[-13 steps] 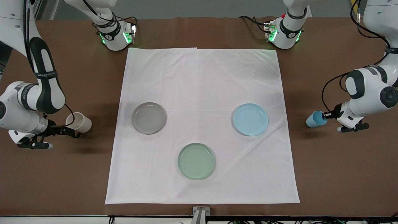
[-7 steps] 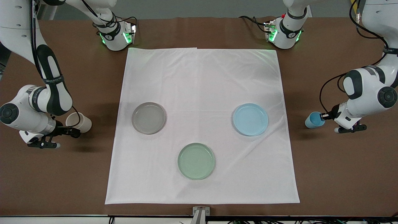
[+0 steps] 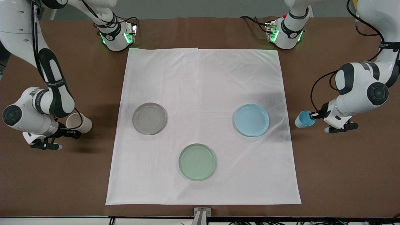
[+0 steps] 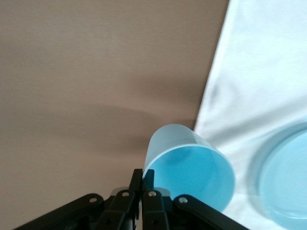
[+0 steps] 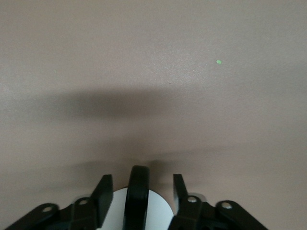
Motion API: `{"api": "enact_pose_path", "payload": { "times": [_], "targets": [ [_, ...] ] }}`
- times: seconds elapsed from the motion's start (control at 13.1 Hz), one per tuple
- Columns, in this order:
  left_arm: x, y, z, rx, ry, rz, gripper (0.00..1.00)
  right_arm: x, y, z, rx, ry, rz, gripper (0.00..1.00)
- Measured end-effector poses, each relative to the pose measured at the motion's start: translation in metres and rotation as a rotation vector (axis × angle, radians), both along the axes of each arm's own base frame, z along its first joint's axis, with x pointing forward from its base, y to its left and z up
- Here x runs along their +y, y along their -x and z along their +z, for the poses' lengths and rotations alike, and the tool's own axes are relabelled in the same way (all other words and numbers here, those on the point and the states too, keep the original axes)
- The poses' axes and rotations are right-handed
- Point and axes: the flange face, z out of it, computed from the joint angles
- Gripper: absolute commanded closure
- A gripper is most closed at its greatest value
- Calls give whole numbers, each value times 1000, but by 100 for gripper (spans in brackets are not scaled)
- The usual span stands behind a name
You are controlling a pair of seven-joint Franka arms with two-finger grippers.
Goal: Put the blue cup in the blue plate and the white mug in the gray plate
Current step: 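Carry the blue cup over the blue plate with the left gripper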
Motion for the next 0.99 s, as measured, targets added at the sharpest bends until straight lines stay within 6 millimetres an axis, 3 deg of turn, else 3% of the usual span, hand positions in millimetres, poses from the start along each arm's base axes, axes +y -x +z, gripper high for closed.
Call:
{"api": "enact_pose_path", "payload": {
  "times": [0.46, 0.84, 0.99],
  "targets": [
    [-93, 11, 4, 15, 14, 87, 100, 0, -2, 0, -15, 2, 0, 68],
    [-135, 23, 4, 37, 14, 159, 100, 1, -2, 0, -17, 2, 5, 93],
    [-149, 27, 4, 43, 14, 183, 100, 3, -4, 1, -19, 0, 29, 97]
  ]
}}
